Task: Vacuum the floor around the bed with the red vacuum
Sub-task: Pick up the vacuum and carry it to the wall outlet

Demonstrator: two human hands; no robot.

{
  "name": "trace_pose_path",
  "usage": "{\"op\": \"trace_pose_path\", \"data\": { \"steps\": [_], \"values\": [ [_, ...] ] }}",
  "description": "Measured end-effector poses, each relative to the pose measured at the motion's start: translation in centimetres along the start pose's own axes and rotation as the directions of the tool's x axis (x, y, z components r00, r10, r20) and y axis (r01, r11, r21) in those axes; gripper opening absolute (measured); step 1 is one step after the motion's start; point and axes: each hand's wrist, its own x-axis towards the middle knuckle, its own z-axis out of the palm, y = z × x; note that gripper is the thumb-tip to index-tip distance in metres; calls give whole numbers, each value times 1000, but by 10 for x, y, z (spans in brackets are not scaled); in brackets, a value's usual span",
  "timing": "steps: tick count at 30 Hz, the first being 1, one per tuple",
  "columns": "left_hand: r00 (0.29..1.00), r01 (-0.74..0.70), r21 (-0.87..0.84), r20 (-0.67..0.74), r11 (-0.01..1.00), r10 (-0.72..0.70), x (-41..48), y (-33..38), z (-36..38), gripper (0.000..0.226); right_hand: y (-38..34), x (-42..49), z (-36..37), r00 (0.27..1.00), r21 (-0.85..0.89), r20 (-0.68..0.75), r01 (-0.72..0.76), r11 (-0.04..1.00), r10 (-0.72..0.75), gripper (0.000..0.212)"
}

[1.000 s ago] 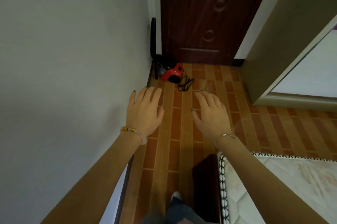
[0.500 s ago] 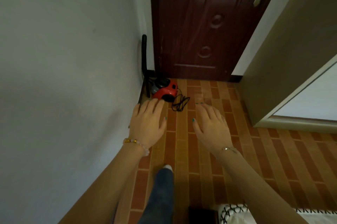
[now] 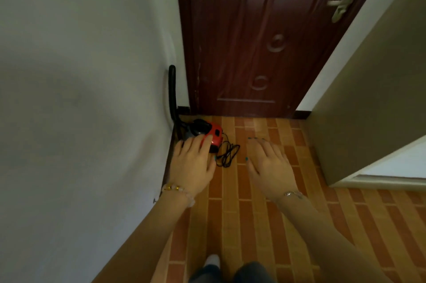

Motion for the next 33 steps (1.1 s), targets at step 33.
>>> {"op": "trace_pose_path", "data": {
  "steps": [33],
  "values": [
    [697, 685, 86, 212, 724, -685, 216, -30, 158, 53, 137, 354, 178, 721, 252, 359, 536, 806, -592, 45]
  ]
}}
